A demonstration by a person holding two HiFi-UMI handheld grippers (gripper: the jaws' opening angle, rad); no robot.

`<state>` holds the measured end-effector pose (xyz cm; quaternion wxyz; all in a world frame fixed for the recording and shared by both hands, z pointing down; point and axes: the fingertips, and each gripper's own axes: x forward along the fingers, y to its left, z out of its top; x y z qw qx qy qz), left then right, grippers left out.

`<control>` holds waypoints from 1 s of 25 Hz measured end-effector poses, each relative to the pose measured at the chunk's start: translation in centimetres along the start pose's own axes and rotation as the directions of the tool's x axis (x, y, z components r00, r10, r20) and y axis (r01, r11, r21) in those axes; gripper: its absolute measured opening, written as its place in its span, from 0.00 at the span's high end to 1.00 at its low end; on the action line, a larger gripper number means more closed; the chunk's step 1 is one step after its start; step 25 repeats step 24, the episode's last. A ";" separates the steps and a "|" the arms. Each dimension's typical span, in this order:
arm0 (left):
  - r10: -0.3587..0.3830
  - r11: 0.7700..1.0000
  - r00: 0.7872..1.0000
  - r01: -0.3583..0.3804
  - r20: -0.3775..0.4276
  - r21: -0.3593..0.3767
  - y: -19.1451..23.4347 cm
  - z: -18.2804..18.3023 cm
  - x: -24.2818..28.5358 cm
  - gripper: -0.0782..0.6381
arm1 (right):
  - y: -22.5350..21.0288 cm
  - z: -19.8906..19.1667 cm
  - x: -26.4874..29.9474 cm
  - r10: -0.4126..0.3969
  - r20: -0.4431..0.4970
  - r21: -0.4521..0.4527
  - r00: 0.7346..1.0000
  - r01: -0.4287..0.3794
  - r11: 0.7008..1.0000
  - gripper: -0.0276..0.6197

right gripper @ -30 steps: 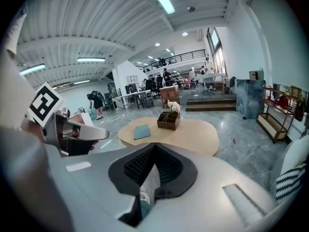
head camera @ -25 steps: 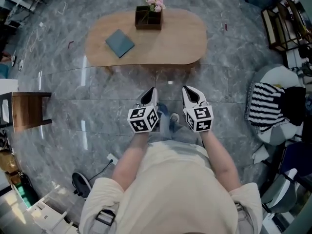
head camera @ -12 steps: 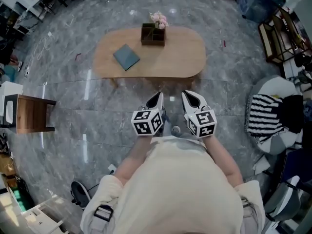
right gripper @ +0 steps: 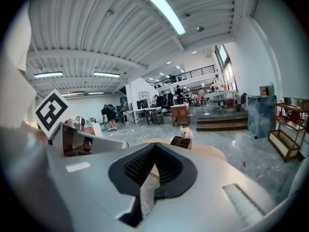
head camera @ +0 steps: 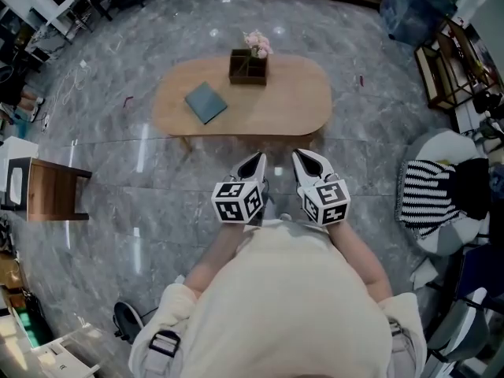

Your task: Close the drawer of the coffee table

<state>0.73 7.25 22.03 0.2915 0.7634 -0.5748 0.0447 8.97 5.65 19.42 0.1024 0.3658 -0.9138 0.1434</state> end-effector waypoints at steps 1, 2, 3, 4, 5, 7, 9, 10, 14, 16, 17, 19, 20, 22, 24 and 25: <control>-0.002 1.000 1.000 0.002 0.000 0.002 0.0 0.1 0.1 0.89 | 0.0 0.0 0.0 -0.004 -0.001 -0.007 1.000 0.004 1.000 0.96; -0.003 1.000 1.000 0.003 0.000 0.003 -0.1 0.2 0.2 0.89 | -0.1 0.1 -0.1 -0.008 0.000 -0.012 1.000 0.008 1.000 0.96; -0.004 1.000 1.000 0.004 0.000 0.004 -0.2 0.2 0.3 0.89 | -0.2 0.2 -0.2 -0.013 0.003 -0.012 1.000 0.013 1.000 0.96; -0.005 1.000 1.000 0.005 0.000 0.004 -0.3 0.3 0.3 0.89 | -0.3 0.3 -0.3 -0.018 0.006 -0.008 1.000 0.018 1.000 0.96; -0.006 1.000 1.000 0.006 0.000 0.004 -0.4 0.3 0.4 0.89 | -0.5 0.4 -0.4 -0.021 0.009 -0.003 1.000 0.021 1.000 0.96; -0.008 1.000 1.000 0.008 -0.002 0.007 -0.5 0.4 0.6 0.89 | -0.7 0.6 -0.5 -0.024 0.017 0.004 1.000 0.024 1.000 0.96; -0.010 1.000 1.000 0.010 -0.004 0.008 -0.6 0.3 0.9 0.89 | -0.8 0.5 -0.5 -0.025 0.018 0.004 1.000 0.025 1.000 0.96; -0.011 1.000 1.000 0.011 -0.004 0.007 -0.6 0.2 1.0 0.89 | -0.9 0.4 -0.6 -0.024 0.017 0.002 1.000 0.024 1.000 0.96; -0.014 1.000 1.000 0.014 -0.004 0.004 -0.9 0.0 1.0 0.89 | -1.0 -0.1 -0.9 -0.025 0.015 0.007 1.000 0.025 1.000 0.96; -0.016 1.000 1.000 0.016 -0.004 0.002 -0.9 0.1 1.0 0.89 | -1.1 -0.1 -1.0 -0.027 0.016 0.008 1.000 0.027 1.000 0.96; -0.016 1.000 1.000 0.016 -0.003 0.001 -1.0 0.2 1.0 0.89 | -1.1 -0.1 -1.0 -0.028 0.016 0.008 0.999 0.028 1.000 0.96; -0.017 1.000 1.000 0.017 -0.004 -0.002 -1.0 0.1 0.8 0.89 | -1.1 -0.2 -1.2 -0.031 0.012 0.009 0.999 0.030 0.999 0.96; -0.017 1.000 1.000 0.017 -0.004 -0.003 -1.1 0.0 0.7 0.89 | -1.0 -0.4 -1.3 -0.031 0.010 0.009 0.999 0.031 0.999 0.96; -0.017 1.000 1.000 0.017 -0.005 -0.007 -1.0 -0.2 0.6 0.89 | -1.0 -0.6 -1.5 -0.031 0.008 0.011 0.999 0.031 0.999 0.96; -0.016 1.000 1.000 0.016 -0.005 -0.011 -1.0 -0.4 0.6 0.89 | -1.0 -0.9 -1.5 -0.029 0.006 0.011 1.000 0.029 1.000 0.96; -0.016 1.000 1.000 0.016 -0.005 -0.011 -1.0 -0.4 0.6 0.89 | -1.0 -0.9 -1.5 -0.029 0.006 0.011 1.000 0.029 1.000 0.96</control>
